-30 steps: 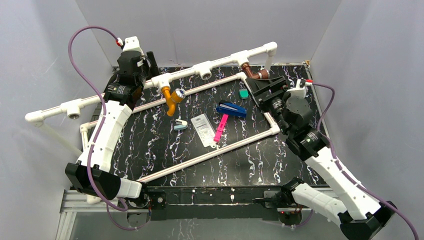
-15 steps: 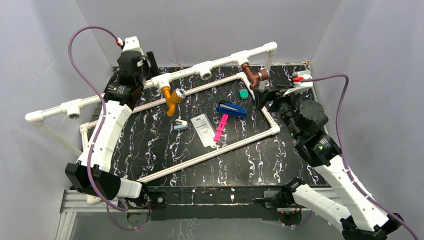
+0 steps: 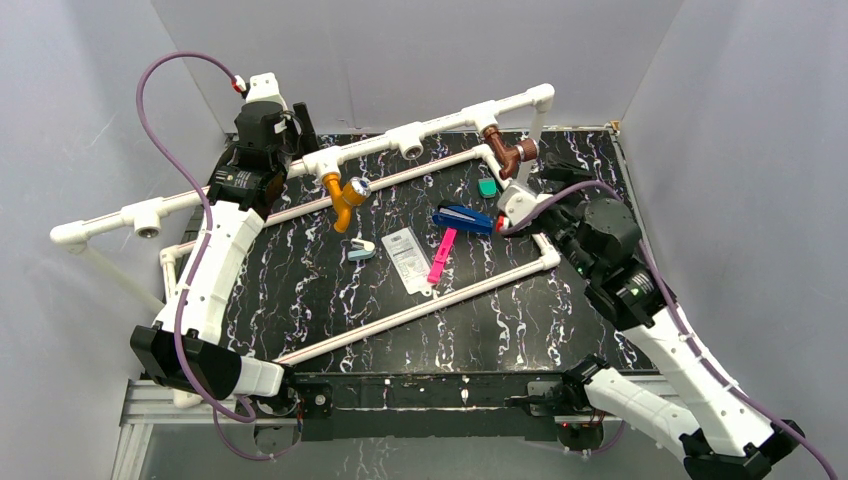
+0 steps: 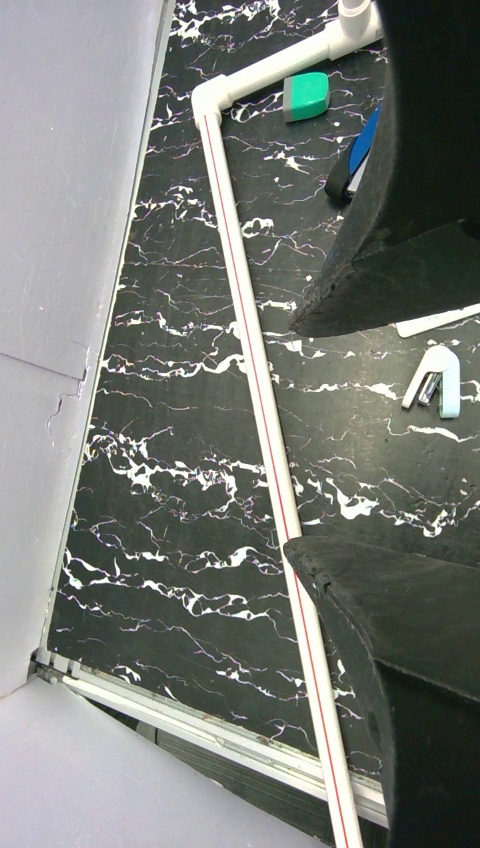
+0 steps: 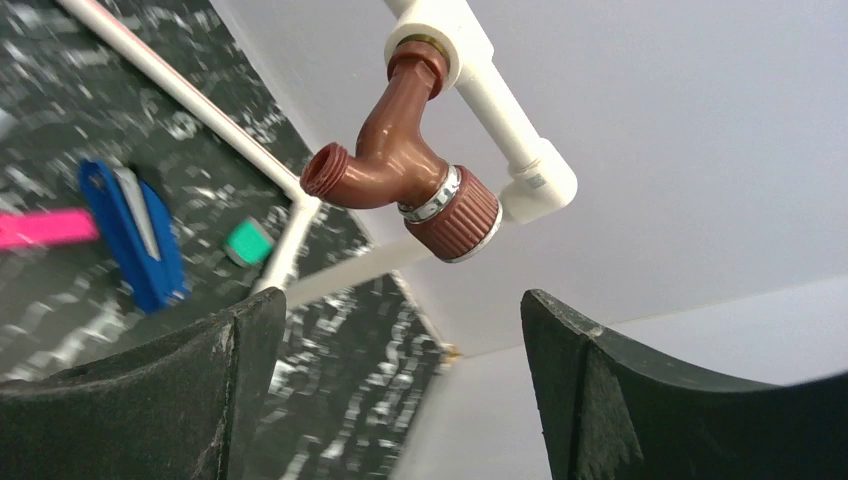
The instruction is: Install the water faucets
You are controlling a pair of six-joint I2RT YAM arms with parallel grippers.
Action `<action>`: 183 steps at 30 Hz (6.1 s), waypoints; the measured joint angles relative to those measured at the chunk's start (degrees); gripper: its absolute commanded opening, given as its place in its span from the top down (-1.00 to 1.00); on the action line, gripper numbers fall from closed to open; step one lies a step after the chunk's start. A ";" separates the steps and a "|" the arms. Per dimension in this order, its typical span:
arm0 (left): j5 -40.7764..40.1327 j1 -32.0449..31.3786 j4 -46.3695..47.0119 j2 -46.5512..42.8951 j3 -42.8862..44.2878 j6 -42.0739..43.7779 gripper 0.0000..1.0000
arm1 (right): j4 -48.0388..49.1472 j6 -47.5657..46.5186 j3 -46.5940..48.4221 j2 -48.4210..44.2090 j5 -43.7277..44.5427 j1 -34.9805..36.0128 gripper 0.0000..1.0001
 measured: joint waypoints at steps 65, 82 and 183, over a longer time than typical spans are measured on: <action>0.83 0.00 -0.46 0.00 0.07 0.13 -0.41 | 23.82 58.93 -2.32 14.86 9.01 1.03 0.97; 0.81 0.00 -0.31 0.00 0.07 0.13 -0.42 | 24.96 117.07 -4.79 14.05 12.96 0.22 0.97; 2.29 -0.35 -1.25 -0.37 -0.04 0.13 -0.42 | -0.44 -3.72 5.40 4.35 -7.56 0.98 -0.81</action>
